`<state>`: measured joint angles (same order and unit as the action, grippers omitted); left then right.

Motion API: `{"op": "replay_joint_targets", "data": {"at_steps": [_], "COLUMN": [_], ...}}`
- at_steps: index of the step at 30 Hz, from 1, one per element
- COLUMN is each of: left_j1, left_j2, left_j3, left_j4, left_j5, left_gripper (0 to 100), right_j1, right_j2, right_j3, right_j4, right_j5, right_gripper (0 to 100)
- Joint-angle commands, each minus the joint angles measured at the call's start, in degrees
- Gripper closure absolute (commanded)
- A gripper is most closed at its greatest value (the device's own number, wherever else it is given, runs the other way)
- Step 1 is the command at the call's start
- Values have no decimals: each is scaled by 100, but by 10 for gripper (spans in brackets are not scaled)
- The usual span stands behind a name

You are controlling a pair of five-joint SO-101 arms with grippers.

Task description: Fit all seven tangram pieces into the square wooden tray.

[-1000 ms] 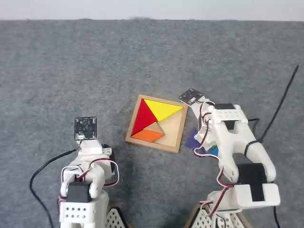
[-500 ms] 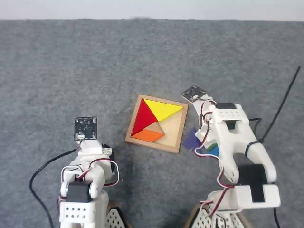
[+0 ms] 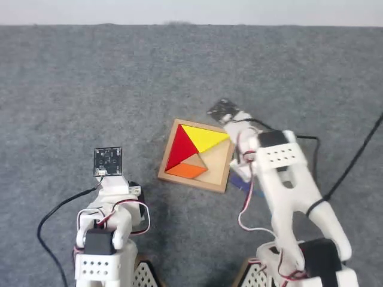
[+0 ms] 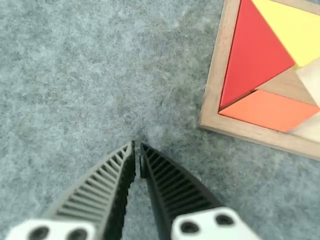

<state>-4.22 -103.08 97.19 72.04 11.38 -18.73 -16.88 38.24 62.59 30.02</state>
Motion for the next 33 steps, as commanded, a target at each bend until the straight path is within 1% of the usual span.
{"op": "replay_joint_targets", "data": {"at_steps": [1,6,10,17,25,27,30,33], "left_j1": [-35,-35,-35,-35,-35,-35,-35,-35], "left_j2": [-114,-114,-114,-114,-114,-114,-114,-114], "left_j3": [-75,-75,-75,-75,-75,-75,-75,-75], "left_j4": [26,26,26,26,26,26,26,26], "left_j5": [-88,-88,-88,-88,-88,-88,-88,-88], "left_gripper": [986,986,986,986,986,986,986,986], "right_j1": [-532,-963,-1033,-1033,-1042,-1042,-1051,-1051], "right_j2": [22,1068,1974,2897,3222,3222,3204,3204], "right_j3": [-791,-1741,-2444,-2963,-3077,-3059,-3095,-3095], "right_j4": [66,66,66,57,66,101,268,215], "right_j5": [-369,-668,-958,-985,-1134,-1178,-1451,-1600], "right_gripper": [944,944,944,945,932,897,842,836]}}
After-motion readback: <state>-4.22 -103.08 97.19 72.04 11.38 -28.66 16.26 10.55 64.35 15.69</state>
